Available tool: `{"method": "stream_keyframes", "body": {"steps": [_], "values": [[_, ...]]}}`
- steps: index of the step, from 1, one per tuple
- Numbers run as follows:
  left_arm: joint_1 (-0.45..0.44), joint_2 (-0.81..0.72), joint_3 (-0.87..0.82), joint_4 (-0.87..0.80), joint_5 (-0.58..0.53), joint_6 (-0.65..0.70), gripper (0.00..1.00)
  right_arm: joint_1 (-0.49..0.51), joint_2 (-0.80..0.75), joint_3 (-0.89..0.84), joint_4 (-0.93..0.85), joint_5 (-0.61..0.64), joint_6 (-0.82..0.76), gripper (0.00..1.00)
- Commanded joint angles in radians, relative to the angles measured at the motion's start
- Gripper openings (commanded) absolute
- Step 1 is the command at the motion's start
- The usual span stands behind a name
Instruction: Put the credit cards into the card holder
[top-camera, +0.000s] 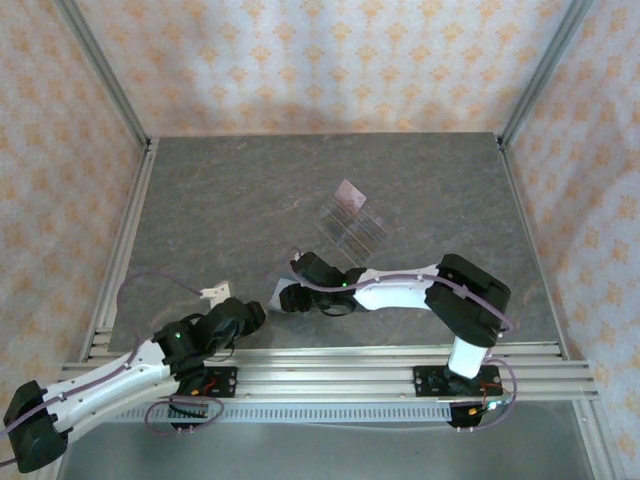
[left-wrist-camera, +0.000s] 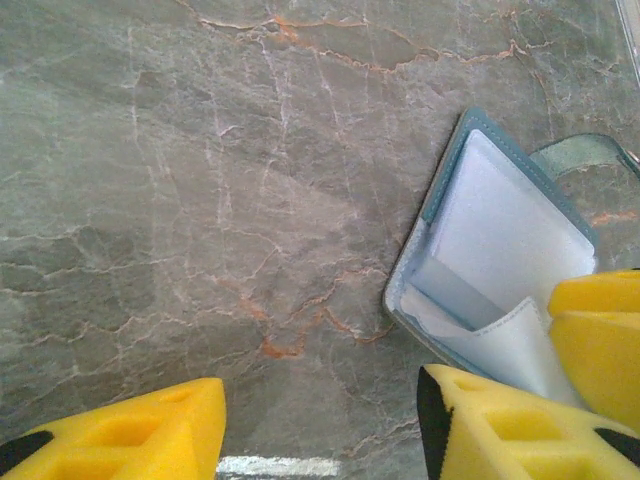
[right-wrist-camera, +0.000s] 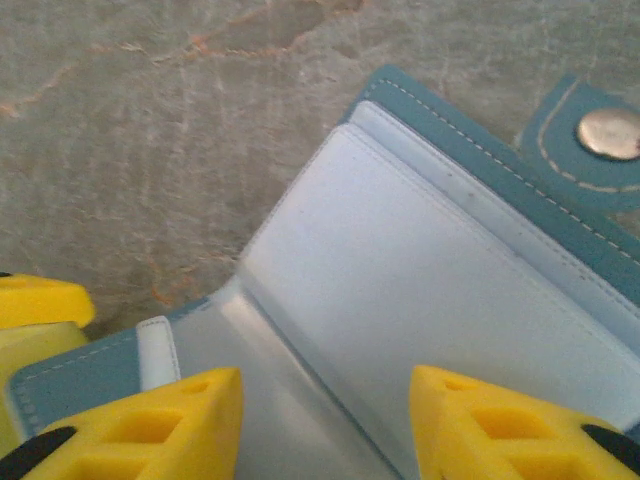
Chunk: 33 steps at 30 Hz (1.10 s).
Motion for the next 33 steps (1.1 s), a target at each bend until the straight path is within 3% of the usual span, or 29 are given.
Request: {"method": "stream_keyframes", "body": {"steps": [1, 12, 22, 33], "values": [[0.008, 0.001, 0.036, -0.046, 0.003, -0.002, 0.57, 0.012, 0.035, 0.009, -0.045, 0.065, -0.027, 0.5], [0.028, 0.007, 0.083, -0.07, 0.016, -0.014, 0.69, 0.017, 0.099, -0.025, -0.007, 0.119, -0.022, 0.55], [0.03, -0.011, 0.087, -0.061, 0.042, -0.033, 0.73, 0.017, 0.158, -0.013, 0.006, 0.116, 0.005, 0.56], [0.031, 0.24, 0.111, 0.083, 0.07, -0.073, 0.53, 0.005, 0.172, -0.013, 0.011, 0.105, 0.032, 0.56]]}}
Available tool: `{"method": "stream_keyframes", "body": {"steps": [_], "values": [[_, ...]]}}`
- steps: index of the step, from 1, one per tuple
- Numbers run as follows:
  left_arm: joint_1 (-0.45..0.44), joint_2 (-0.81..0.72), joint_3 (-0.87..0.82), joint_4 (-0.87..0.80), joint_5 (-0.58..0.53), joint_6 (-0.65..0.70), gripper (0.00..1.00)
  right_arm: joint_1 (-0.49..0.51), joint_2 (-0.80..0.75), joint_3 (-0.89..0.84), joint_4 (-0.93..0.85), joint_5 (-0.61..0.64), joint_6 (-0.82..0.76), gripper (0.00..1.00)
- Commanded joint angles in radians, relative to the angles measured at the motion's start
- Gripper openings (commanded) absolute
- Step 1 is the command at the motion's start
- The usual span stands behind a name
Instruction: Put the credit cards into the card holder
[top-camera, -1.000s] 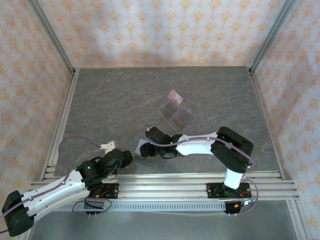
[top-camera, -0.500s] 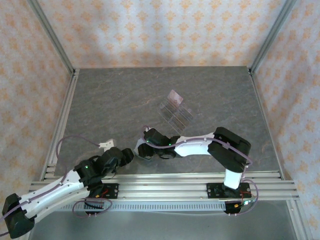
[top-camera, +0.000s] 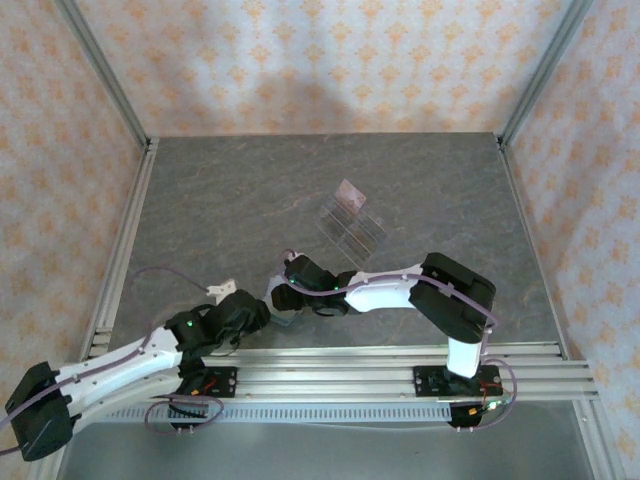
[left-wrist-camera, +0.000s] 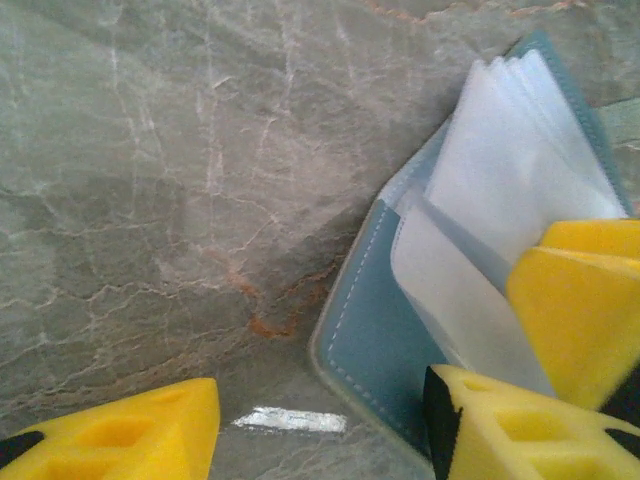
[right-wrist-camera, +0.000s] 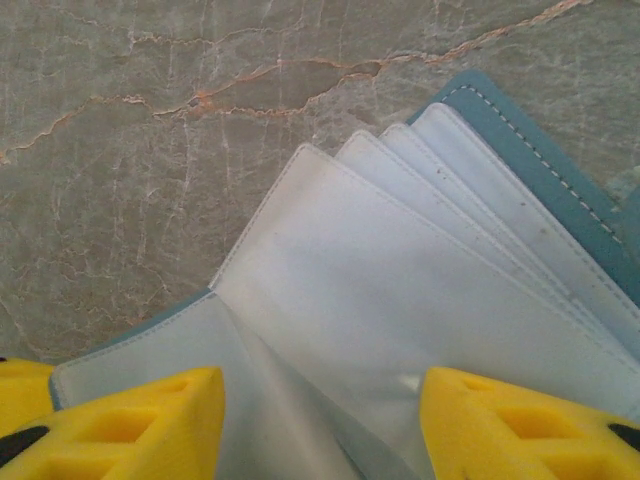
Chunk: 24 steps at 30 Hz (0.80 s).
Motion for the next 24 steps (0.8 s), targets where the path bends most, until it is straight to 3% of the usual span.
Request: {"method": "stream_keyframes", "body": {"steps": [1, 14, 19, 24], "values": [[0.009, 0.039, 0.035, 0.059, -0.005, -0.025, 0.51, -0.013, 0.093, -0.04, -0.093, 0.021, 0.026, 0.56], [0.009, 0.228, 0.084, 0.107, -0.048, -0.012, 0.24, -0.029, 0.044, -0.064, -0.08, -0.008, 0.046, 0.56], [0.009, 0.32, 0.12, 0.142, -0.064, 0.041, 0.13, -0.047, 0.012, -0.101, -0.062, -0.015, 0.068, 0.56], [0.013, 0.352, 0.152, 0.156, -0.08, 0.126, 0.08, -0.06, -0.037, -0.154, -0.037, 0.0, 0.106, 0.56]]}}
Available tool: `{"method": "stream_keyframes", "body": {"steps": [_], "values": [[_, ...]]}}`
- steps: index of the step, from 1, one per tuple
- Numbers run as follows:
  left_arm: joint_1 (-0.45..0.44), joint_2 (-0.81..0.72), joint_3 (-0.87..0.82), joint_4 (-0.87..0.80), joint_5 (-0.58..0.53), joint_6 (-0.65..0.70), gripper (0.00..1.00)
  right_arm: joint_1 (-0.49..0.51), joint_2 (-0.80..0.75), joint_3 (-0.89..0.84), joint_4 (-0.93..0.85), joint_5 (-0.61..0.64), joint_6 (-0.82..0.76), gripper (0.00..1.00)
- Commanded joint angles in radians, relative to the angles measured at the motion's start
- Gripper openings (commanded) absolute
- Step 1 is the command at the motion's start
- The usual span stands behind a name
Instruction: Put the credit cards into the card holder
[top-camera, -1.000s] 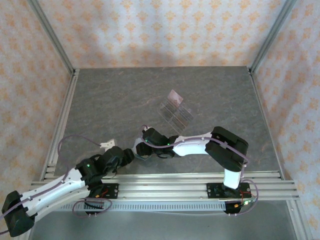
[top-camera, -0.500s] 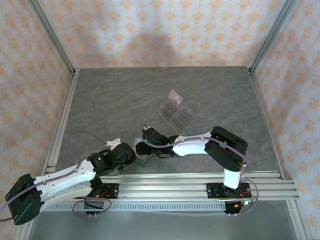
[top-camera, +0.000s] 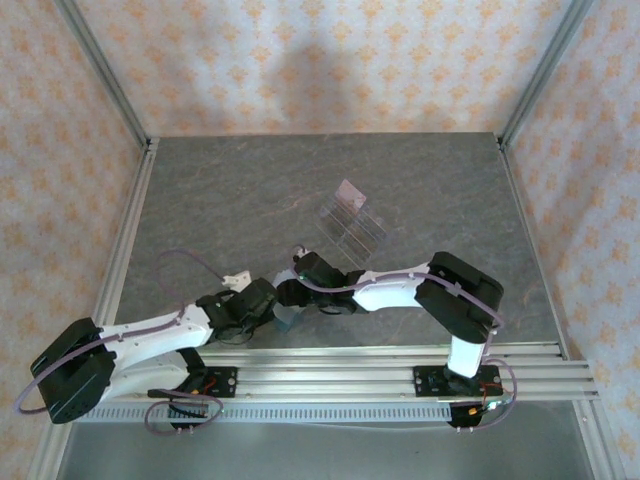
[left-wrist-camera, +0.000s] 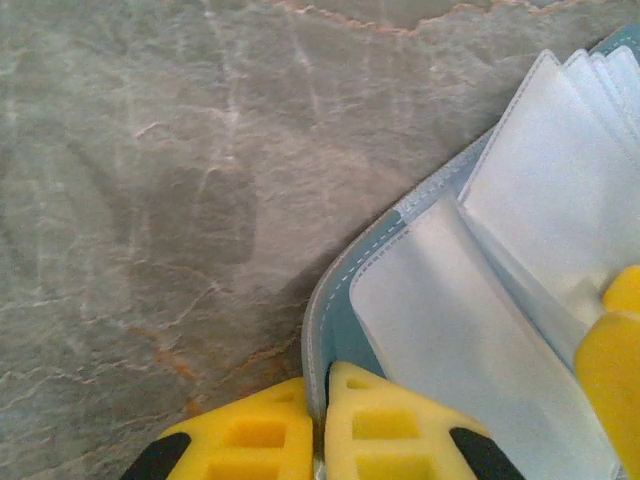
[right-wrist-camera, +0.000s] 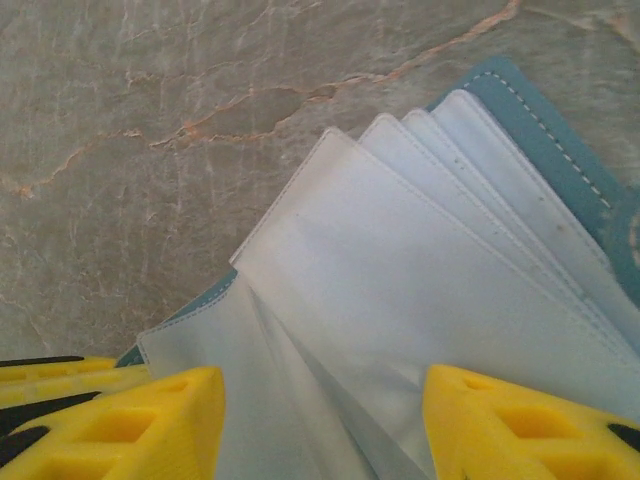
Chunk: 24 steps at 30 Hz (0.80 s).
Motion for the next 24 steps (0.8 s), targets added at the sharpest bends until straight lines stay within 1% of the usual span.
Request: {"method": "stream_keyframes", "body": {"steps": [1, 3, 7, 10, 13, 18, 21, 24], "values": [[0.014, 0.02, 0.046, 0.046, -0.036, 0.096, 0.07, -0.019, -0.004, -0.087, -0.106, 0.049, 0.05, 0.56], [0.03, 0.041, 0.066, 0.048, -0.023, 0.144, 0.07, -0.023, -0.033, -0.117, -0.086, 0.072, 0.072, 0.56], [0.075, 0.104, 0.122, 0.068, 0.04, 0.259, 0.04, -0.025, -0.086, -0.153, -0.075, 0.131, 0.09, 0.56], [0.104, 0.177, 0.185, 0.063, 0.083, 0.342, 0.02, -0.025, -0.123, -0.171, -0.081, 0.166, 0.093, 0.62], [0.134, 0.261, 0.243, 0.078, 0.135, 0.414, 0.0, -0.027, -0.156, -0.171, -0.105, 0.197, 0.088, 0.62], [0.17, 0.375, 0.33, 0.102, 0.202, 0.5, 0.0, -0.042, -0.192, -0.143, -0.18, 0.23, 0.067, 0.62], [0.191, 0.43, 0.382, 0.097, 0.236, 0.522, 0.0, -0.059, -0.198, -0.13, -0.199, 0.237, 0.063, 0.62], [0.197, 0.466, 0.414, 0.091, 0.229, 0.534, 0.0, -0.067, -0.203, -0.113, -0.205, 0.245, 0.057, 0.63]]}}
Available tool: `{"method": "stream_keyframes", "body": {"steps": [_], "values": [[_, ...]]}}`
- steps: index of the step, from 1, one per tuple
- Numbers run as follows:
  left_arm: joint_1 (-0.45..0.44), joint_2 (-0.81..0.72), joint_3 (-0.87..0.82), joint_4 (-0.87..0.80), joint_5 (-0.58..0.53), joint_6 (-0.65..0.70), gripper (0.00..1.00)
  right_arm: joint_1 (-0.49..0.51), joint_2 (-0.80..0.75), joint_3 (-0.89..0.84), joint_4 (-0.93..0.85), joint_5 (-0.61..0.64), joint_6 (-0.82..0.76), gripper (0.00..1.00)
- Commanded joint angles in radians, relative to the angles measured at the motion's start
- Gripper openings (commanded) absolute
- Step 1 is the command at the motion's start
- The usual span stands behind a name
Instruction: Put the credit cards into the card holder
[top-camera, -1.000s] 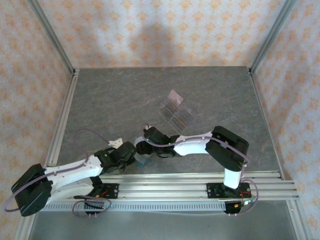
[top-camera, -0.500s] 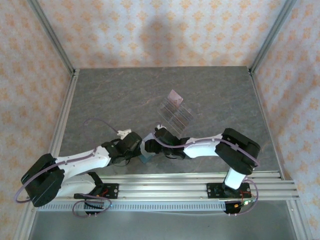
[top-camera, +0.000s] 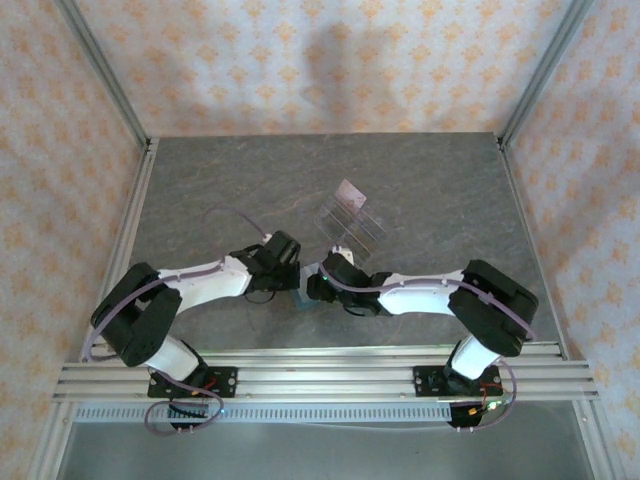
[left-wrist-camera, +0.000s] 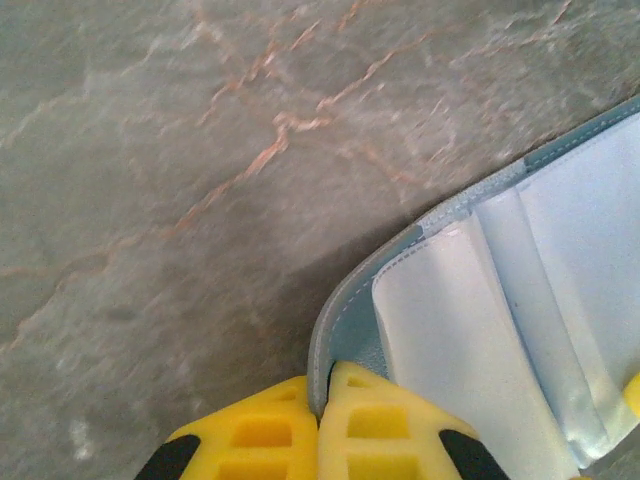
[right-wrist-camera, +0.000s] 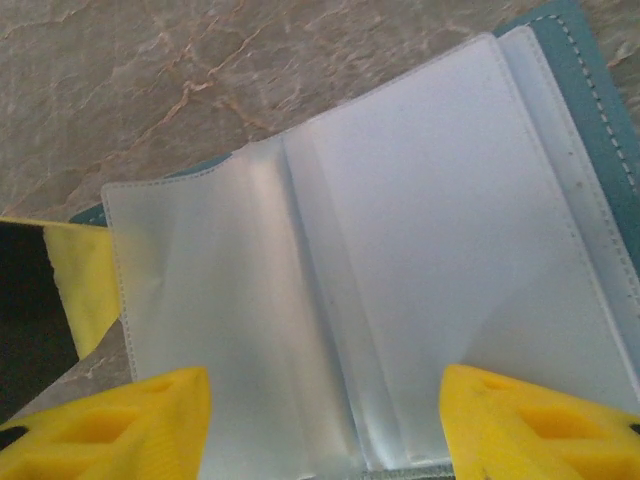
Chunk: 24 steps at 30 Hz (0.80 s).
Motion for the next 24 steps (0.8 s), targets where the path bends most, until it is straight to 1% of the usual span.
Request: {"method": "stream_keyframes", "body": {"steps": [1, 4, 5, 9, 11, 13, 15, 17, 20, 22, 24], "values": [[0.018, 0.03, 0.037, 0.005, 0.001, 0.05, 0.0, -0.008, -0.026, 0.033, -0.072, 0.052, -0.02, 0.63], [0.024, 0.037, 0.026, 0.01, 0.033, 0.052, 0.0, -0.012, -0.039, 0.044, -0.063, 0.059, -0.039, 0.62], [0.024, 0.028, 0.016, 0.012, 0.04, 0.047, 0.02, -0.017, -0.039, 0.048, -0.06, 0.051, -0.046, 0.61], [0.028, -0.027, -0.025, -0.003, 0.031, 0.024, 0.18, -0.032, -0.025, 0.096, -0.086, 0.013, -0.088, 0.57], [0.031, -0.051, -0.036, -0.013, 0.03, 0.018, 0.27, -0.036, -0.008, 0.124, -0.102, -0.008, -0.111, 0.53], [0.034, -0.061, -0.036, -0.033, 0.031, 0.014, 0.33, -0.039, 0.007, 0.145, -0.12, -0.015, -0.126, 0.5], [0.037, -0.068, -0.039, -0.037, 0.039, 0.005, 0.37, -0.042, 0.024, 0.16, -0.126, -0.021, -0.135, 0.44], [0.042, -0.076, -0.047, -0.031, 0.053, -0.008, 0.42, -0.045, 0.055, 0.19, -0.155, -0.03, -0.143, 0.35], [0.051, -0.084, -0.053, -0.026, 0.078, -0.022, 0.46, -0.045, 0.095, 0.208, -0.169, -0.033, -0.149, 0.23], [0.055, -0.093, -0.053, -0.032, 0.084, -0.028, 0.48, -0.046, 0.109, 0.205, -0.168, -0.032, -0.145, 0.18], [0.062, -0.105, -0.055, -0.04, 0.089, -0.036, 0.51, -0.046, 0.12, 0.201, -0.164, -0.037, -0.143, 0.15]]}}
